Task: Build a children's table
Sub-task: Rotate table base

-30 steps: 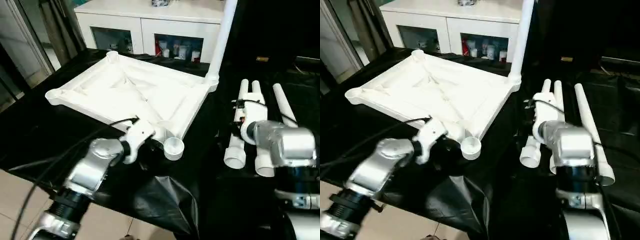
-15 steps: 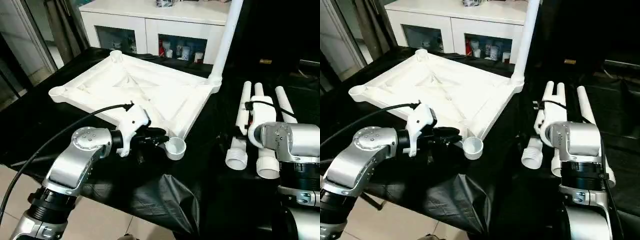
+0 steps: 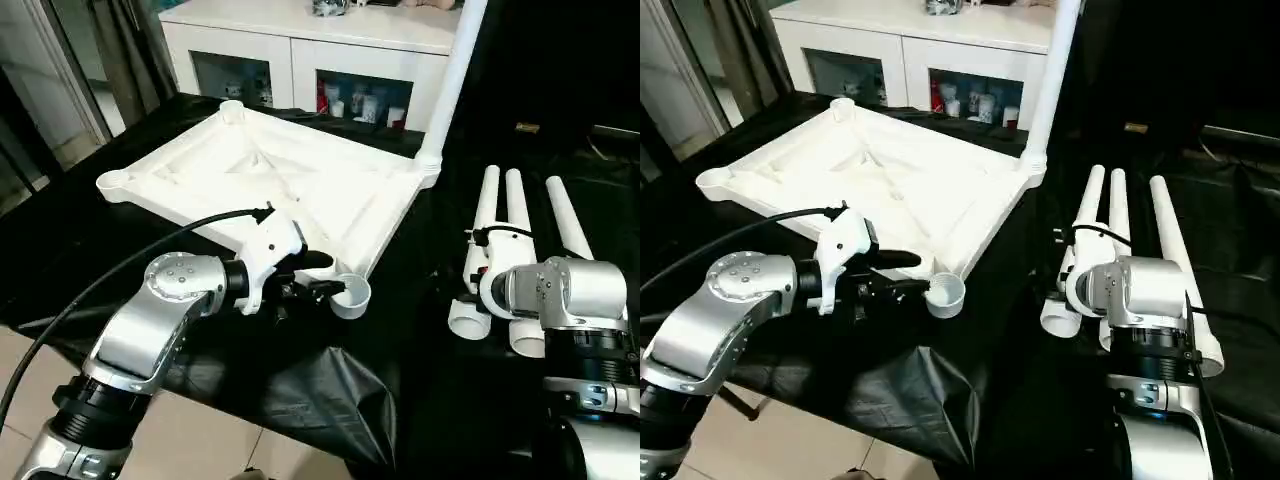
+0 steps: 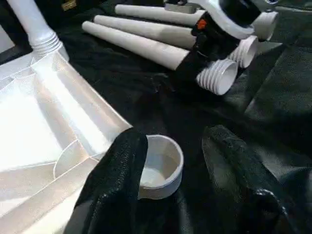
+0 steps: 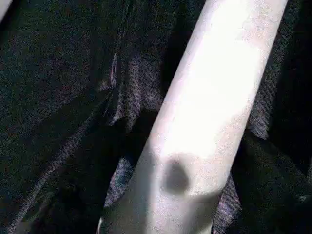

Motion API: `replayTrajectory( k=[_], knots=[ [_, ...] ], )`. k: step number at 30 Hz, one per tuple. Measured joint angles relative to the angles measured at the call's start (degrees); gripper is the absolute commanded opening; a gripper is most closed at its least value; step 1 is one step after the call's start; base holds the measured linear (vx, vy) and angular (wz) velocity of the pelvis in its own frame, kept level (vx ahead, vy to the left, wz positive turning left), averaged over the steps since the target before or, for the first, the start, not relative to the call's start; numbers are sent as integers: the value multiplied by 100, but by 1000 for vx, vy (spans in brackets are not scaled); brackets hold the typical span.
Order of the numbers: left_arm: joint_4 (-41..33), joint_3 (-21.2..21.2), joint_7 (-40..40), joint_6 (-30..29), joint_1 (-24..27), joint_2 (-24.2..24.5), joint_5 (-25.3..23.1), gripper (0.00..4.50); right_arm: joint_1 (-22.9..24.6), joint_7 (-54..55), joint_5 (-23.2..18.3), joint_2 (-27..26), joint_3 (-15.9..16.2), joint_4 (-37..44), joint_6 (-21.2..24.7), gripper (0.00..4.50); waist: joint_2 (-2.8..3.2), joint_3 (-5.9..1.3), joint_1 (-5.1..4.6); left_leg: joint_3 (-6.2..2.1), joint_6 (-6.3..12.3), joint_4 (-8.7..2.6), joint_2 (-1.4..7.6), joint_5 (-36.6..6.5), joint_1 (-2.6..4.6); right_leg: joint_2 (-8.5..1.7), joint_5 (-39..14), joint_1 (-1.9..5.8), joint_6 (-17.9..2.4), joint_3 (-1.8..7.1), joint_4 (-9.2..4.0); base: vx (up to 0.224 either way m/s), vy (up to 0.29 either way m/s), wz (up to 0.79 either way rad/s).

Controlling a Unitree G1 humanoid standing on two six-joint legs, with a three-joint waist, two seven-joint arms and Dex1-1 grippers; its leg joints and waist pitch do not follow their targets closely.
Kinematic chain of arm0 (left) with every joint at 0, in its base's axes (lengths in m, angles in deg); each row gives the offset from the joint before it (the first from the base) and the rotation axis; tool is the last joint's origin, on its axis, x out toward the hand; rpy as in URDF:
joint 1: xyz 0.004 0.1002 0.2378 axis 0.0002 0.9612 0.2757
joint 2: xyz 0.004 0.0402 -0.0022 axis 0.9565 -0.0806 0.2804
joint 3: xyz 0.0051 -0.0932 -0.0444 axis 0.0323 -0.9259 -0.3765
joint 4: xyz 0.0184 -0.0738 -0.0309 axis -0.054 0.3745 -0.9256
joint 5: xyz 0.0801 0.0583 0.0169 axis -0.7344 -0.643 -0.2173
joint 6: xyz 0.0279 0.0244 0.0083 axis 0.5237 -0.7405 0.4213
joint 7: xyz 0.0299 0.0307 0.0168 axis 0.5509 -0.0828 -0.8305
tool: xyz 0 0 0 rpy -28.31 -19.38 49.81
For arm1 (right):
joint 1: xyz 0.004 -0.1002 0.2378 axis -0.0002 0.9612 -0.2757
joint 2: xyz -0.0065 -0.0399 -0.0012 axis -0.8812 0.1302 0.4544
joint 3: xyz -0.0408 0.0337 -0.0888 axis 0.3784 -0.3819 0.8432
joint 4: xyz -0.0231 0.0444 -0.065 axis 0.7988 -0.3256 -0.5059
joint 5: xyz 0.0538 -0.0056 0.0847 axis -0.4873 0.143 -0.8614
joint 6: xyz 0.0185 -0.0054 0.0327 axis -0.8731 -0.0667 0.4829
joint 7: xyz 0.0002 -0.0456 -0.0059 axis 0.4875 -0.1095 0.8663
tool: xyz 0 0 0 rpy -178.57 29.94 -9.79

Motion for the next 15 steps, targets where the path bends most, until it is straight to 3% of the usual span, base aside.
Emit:
replayTrajectory(
  k=[10,15],
  knots=[
    [-1,-11,-211,56,-3,-19,-12,221,-7,127,-35,-67,-179,-254,-273,244,-69,-13,1,0,-6,-1,0,3,35,0,-12,27,20,1,6,0,0,0],
    [77,-224,-431,166,-63,-104,-8,221,-2,295,-45,-202,-434,-282,-557,207,-68,-13,-4,0,-11,-1,0,6,40,0,-12,28,23,2,6,0,0,0]
  ],
)
